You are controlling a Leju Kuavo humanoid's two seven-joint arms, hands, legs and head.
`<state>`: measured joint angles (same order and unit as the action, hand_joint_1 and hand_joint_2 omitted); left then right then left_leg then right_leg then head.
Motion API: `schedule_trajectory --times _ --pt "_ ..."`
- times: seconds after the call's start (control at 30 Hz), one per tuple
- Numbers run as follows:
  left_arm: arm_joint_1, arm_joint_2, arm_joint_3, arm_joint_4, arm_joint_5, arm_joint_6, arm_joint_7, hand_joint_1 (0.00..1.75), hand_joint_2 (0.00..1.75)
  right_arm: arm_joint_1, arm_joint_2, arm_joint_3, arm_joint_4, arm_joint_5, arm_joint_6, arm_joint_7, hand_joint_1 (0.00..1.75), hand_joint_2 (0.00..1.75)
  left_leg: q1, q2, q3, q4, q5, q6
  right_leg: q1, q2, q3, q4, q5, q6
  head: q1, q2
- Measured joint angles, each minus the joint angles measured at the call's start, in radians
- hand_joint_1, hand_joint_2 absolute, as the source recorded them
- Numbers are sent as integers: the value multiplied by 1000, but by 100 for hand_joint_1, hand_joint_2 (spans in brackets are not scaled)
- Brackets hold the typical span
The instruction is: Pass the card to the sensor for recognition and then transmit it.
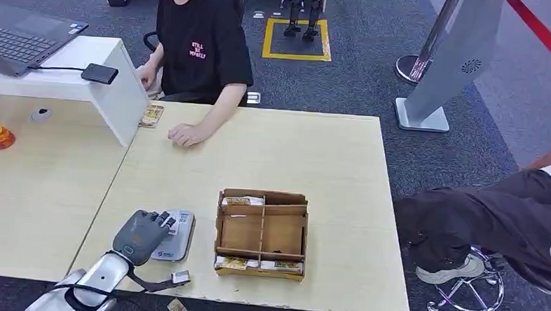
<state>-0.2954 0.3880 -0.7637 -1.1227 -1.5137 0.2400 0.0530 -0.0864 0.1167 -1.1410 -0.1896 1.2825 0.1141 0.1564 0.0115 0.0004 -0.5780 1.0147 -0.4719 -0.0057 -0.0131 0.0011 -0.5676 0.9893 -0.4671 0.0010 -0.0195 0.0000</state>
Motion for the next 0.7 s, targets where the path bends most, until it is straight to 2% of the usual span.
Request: schedule_trajectory --times 0.47,0.6,0.7 --pt "-34 0 -12 0 31 -63 -29 175 175 0 0 0 0 -5 1 0 0 0 0 0 0 0 0 0 0 0 0 0 0 0 0 0" --pt "-40 0 -16 0 33 -66 -30 175 175 0 0 0 0 -5 1 0 0 0 0 0 0 0 0 0 0 0 0 0 0 0 0 0" --pt "-40 -1 -18 0 35 -35 -18 175 175 0 0 0 0 -7 0 0 0 0 0 0 0 0 0 0 0 0 0 0 0 0 0 0"
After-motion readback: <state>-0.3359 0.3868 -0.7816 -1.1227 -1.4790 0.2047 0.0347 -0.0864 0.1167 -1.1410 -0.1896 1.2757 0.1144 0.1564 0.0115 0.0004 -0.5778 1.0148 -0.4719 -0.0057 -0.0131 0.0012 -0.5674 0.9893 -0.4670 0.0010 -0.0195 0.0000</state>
